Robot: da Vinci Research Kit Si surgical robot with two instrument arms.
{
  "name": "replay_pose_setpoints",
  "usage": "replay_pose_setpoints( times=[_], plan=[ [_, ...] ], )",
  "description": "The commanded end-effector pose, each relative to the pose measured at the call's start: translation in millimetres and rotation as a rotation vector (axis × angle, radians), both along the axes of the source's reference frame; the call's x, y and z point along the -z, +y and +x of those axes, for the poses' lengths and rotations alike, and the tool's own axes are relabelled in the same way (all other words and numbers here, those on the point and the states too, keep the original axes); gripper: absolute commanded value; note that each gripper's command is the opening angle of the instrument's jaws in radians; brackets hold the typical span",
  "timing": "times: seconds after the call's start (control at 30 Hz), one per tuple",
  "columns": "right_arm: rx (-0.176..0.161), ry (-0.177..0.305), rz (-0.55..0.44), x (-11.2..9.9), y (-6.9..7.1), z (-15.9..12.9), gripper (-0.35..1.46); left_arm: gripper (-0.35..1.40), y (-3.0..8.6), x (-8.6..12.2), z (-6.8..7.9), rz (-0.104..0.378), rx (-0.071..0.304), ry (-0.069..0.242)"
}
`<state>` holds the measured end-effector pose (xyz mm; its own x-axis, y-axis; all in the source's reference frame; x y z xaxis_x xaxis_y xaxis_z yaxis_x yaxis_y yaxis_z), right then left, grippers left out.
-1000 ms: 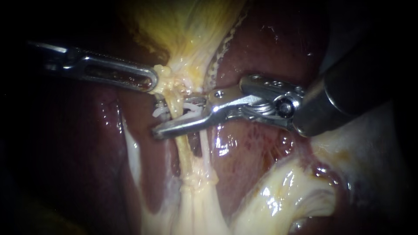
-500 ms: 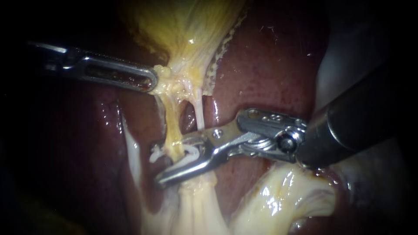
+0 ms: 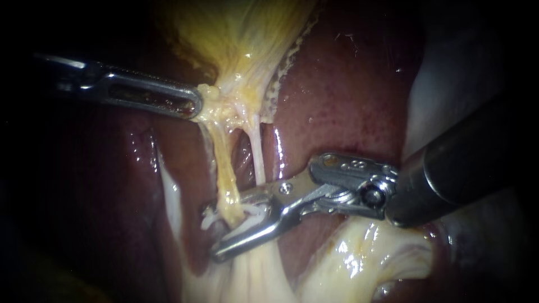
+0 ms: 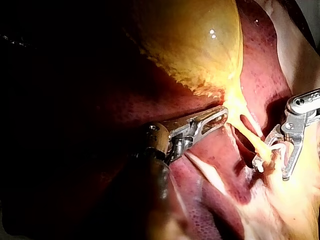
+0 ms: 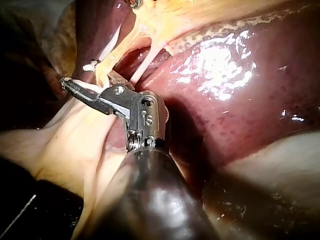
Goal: Clipping first clip left tube
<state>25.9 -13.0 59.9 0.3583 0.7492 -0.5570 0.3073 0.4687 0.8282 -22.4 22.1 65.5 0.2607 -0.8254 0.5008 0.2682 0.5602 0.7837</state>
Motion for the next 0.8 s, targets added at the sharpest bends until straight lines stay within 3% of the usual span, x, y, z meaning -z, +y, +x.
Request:
replay_pose_setpoints(
  times=[0.03, 0.27, 0.43, 0.57, 0.8],
  plan=[
    [-0.010, -0.004, -0.002, 0.0, 0.0, 0.0, 0.37, -0.35, 0.0, 0.0, 0.0, 0.000, 0.000, 0.000],
    [-0.024, -0.013, -0.001, -0.3, 0.0, -0.4, 0.15, -0.35, 0.0, 0.0, 0.0, 0.000, 0.000, 0.000],
    [-0.091, -0.043, -0.014, -0.5, -0.2, -0.6, -0.35, -0.35, 0.0, 0.0, 0.0, 0.000, 0.000, 0.000],
    [-0.114, -0.058, -0.016, -0.6, -0.1, -0.8, -0.35, -0.35, 0.0, 0.0, 0.0, 0.000, 0.001, 0.000],
    [-0.109, -0.057, -0.014, -0.8, 0.0, -1.0, -0.35, -0.35, 0.0, 0.1, 0.0, 0.000, 0.001, 0.001]
  ],
)
